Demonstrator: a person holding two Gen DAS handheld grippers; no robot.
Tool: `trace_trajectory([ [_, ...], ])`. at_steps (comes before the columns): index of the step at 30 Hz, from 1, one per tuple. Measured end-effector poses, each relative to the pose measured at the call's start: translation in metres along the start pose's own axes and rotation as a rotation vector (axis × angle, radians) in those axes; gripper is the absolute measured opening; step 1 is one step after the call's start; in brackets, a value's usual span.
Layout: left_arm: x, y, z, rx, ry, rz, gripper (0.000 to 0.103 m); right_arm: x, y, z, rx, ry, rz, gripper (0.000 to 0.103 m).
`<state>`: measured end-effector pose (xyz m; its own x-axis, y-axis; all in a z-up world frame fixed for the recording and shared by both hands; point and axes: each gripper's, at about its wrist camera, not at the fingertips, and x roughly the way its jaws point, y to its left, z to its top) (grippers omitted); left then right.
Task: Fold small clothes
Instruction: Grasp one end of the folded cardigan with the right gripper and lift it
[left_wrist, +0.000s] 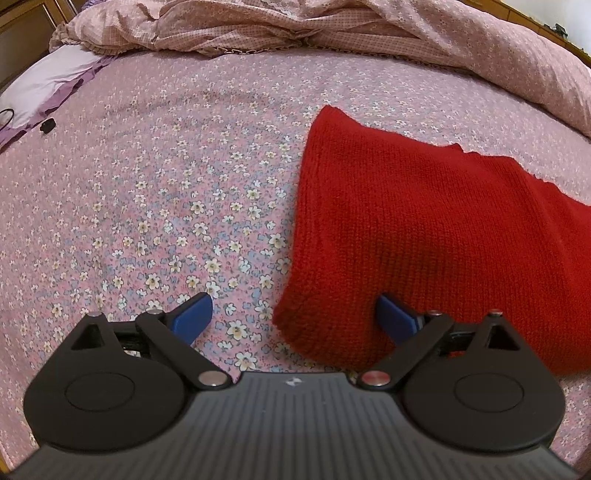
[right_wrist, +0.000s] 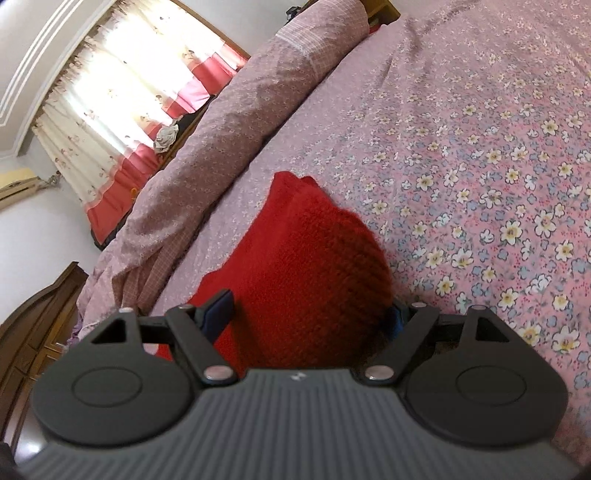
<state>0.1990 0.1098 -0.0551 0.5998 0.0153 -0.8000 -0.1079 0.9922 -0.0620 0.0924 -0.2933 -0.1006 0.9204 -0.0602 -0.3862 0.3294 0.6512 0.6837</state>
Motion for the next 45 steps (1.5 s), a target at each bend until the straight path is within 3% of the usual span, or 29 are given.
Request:
trace_trajectory([
  [5,-0.001,0.001,0.0,-0.001,0.001,-0.003,0.098,0.002,-0.009,0.008,0.069,0.0,0.0,0.057],
  [9,-0.001,0.002,0.001,-0.004,0.002,-0.004,0.098,0.002,-0.005,0.006,0.028,-0.008,-0.018,0.051],
  [14,-0.006,0.005,0.002,-0.007,0.001,-0.007,0.098,0.0,0.007,0.008,-0.037,-0.012,-0.014,0.037],
  [31,-0.021,0.036,0.003,-0.068,-0.02,0.001,0.098,-0.021,0.076,0.019,-0.303,-0.083,0.063,0.032],
  [45,-0.026,0.056,0.002,-0.078,-0.017,-0.005,0.098,-0.031,0.142,0.007,-0.506,-0.108,0.166,0.031],
])
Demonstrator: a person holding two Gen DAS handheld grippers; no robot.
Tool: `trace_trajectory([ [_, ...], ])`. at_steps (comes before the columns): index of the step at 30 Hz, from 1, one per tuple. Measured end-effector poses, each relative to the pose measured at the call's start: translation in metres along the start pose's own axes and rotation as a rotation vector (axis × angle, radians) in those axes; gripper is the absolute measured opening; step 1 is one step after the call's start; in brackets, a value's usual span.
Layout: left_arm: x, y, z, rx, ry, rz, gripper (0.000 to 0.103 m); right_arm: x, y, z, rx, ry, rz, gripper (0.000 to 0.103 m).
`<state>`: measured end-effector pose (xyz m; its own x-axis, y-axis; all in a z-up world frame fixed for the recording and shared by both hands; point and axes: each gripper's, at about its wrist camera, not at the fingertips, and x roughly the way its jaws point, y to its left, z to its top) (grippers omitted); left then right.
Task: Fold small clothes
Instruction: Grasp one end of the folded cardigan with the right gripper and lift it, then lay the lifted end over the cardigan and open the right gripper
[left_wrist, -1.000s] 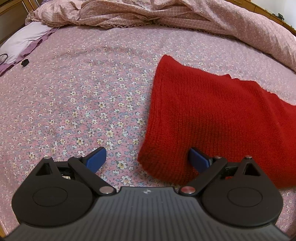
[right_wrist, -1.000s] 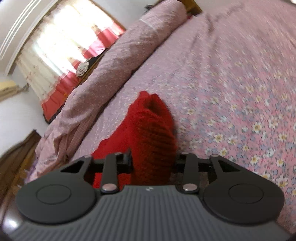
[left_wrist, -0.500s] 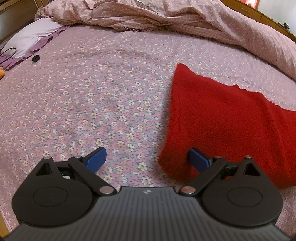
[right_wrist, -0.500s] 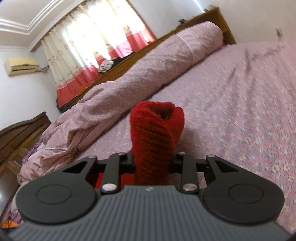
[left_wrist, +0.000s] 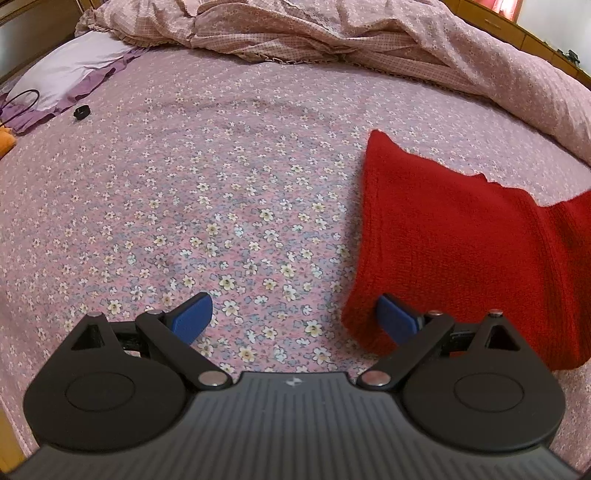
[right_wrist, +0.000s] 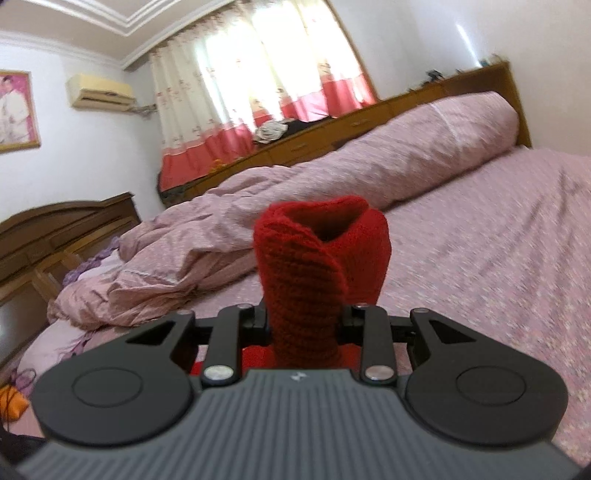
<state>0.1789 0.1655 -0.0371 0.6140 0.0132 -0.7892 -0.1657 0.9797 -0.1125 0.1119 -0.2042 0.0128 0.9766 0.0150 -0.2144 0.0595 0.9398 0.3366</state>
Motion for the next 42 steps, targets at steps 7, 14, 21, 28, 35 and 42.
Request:
trace_trajectory([
  [7,-0.003,0.008,0.004,-0.012,-0.026,0.005,0.098,0.012,0.04,0.001,-0.089,0.007,0.074,0.031],
  [14,-0.004,0.028,0.008,-0.051,-0.033,0.018,0.098,0.031,0.08,-0.015,-0.164,0.068,0.133,0.031],
  [21,-0.002,0.046,0.007,-0.08,-0.026,0.02,0.098,0.052,0.109,-0.048,-0.252,0.165,0.167,0.031],
  [28,0.002,0.058,0.003,-0.074,-0.022,0.027,0.098,0.07,0.121,-0.077,-0.329,0.277,0.19,0.031],
  [35,0.002,0.072,0.003,-0.07,-0.031,0.04,0.098,0.054,0.138,-0.057,-0.317,0.174,0.189,0.031],
  [42,0.001,0.084,0.001,-0.106,-0.032,0.051,0.098,0.053,0.165,-0.076,-0.371,0.184,0.267,0.031],
])
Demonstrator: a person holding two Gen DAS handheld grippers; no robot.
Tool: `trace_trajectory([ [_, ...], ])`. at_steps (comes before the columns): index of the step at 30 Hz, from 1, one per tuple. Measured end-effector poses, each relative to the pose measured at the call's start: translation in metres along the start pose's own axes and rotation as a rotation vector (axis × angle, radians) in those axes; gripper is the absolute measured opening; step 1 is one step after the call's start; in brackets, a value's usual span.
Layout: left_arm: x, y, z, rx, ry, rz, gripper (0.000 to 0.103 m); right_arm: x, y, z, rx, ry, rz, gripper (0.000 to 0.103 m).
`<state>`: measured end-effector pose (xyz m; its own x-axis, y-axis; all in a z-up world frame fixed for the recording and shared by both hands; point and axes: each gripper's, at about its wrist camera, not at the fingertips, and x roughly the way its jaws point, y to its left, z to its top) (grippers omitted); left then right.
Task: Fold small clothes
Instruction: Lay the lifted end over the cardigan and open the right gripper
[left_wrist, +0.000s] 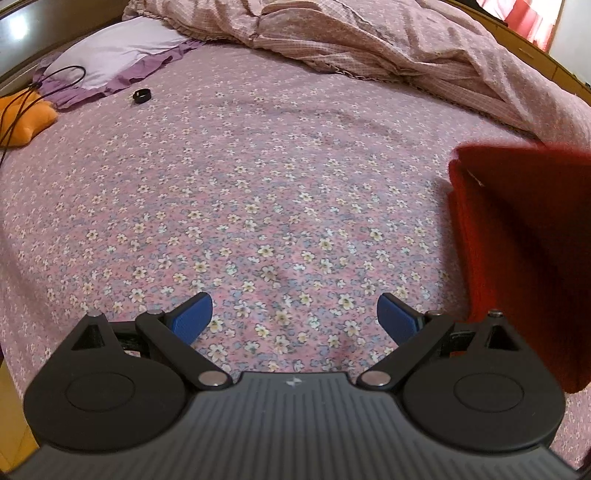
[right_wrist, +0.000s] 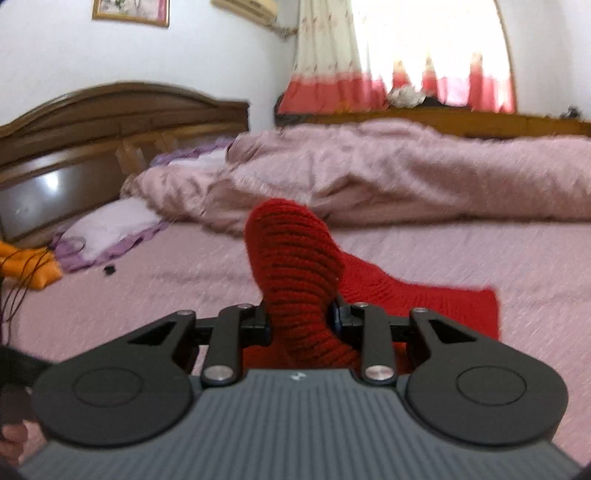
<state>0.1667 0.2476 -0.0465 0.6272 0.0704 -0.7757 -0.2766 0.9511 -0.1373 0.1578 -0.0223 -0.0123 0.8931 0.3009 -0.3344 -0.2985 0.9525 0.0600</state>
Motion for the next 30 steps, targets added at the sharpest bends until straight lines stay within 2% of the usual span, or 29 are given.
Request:
trace_trajectory([
  [3,0.0,0.001,-0.002,0.004,0.004,0.006,0.098,0.014,0.007,-0.021,0.003,0.068,0.038,0.031],
  [6,0.0,0.001,-0.002,0.009,0.006,0.01,0.098,0.015,0.015,-0.031,-0.067,0.07,0.054,0.033],
  [9,-0.002,0.0,-0.002,0.007,-0.001,0.01,0.098,0.009,0.011,-0.028,-0.018,0.067,0.065,0.038],
  [11,-0.005,-0.001,-0.001,0.008,-0.006,0.009,0.098,0.005,0.008,-0.026,0.02,0.067,0.078,0.046],
  [15,-0.013,-0.004,-0.001,0.02,-0.017,0.01,0.098,-0.009,0.011,-0.024,0.05,0.063,0.11,0.055],
  [24,-0.04,-0.011,0.002,0.028,-0.046,-0.024,0.098,-0.049,-0.003,-0.015,0.176,0.047,0.188,0.057],
  [30,-0.064,-0.032,0.011,0.086,-0.09,-0.073,0.098,-0.077,-0.03,-0.009,0.277,0.007,0.161,0.057],
])
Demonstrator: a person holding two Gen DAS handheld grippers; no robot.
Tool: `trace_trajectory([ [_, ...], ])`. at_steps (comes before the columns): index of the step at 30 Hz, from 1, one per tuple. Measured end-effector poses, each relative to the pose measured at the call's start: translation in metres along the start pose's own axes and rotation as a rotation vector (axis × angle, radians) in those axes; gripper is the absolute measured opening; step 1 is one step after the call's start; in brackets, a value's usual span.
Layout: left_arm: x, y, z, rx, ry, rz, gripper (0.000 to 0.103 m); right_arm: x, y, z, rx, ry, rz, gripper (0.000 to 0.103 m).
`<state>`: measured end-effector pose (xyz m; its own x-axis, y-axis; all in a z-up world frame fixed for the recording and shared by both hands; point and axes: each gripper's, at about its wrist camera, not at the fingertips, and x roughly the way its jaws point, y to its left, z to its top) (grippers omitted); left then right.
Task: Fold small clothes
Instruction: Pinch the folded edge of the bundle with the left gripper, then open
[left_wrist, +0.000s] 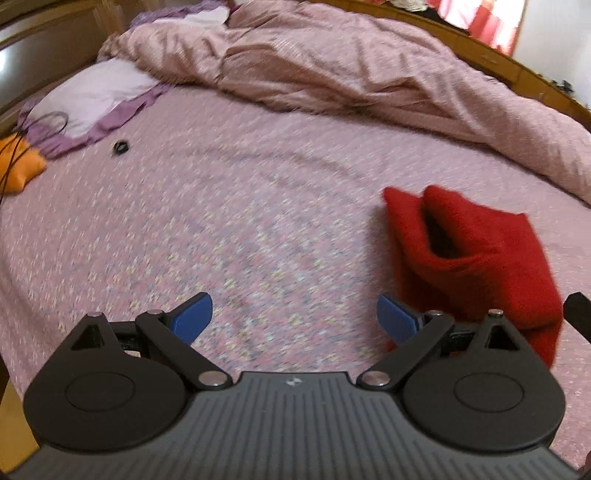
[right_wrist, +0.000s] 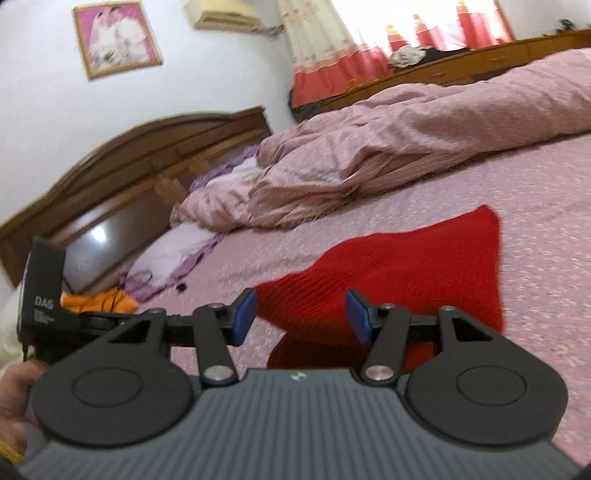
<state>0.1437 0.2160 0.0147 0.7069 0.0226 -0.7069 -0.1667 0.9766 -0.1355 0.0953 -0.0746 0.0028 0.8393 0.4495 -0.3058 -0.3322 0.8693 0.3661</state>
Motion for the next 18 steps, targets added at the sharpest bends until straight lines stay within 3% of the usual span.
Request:
trace_trajectory([
  [8,-0.019,-0.046,0.027,0.088,-0.057,-0.076,0.098,-0.023,-0.043,0.011,0.09,-0.072,-0.165,0.057],
  [14,-0.013,-0.081,0.036,0.126,-0.039,-0.162,0.098,-0.022,-0.078,0.005,0.186,-0.057,-0.271,0.057],
  [18,-0.001,-0.1,0.035,0.168,-0.024,-0.174,0.098,-0.019,-0.094,-0.002,0.241,-0.035,-0.296,0.057],
])
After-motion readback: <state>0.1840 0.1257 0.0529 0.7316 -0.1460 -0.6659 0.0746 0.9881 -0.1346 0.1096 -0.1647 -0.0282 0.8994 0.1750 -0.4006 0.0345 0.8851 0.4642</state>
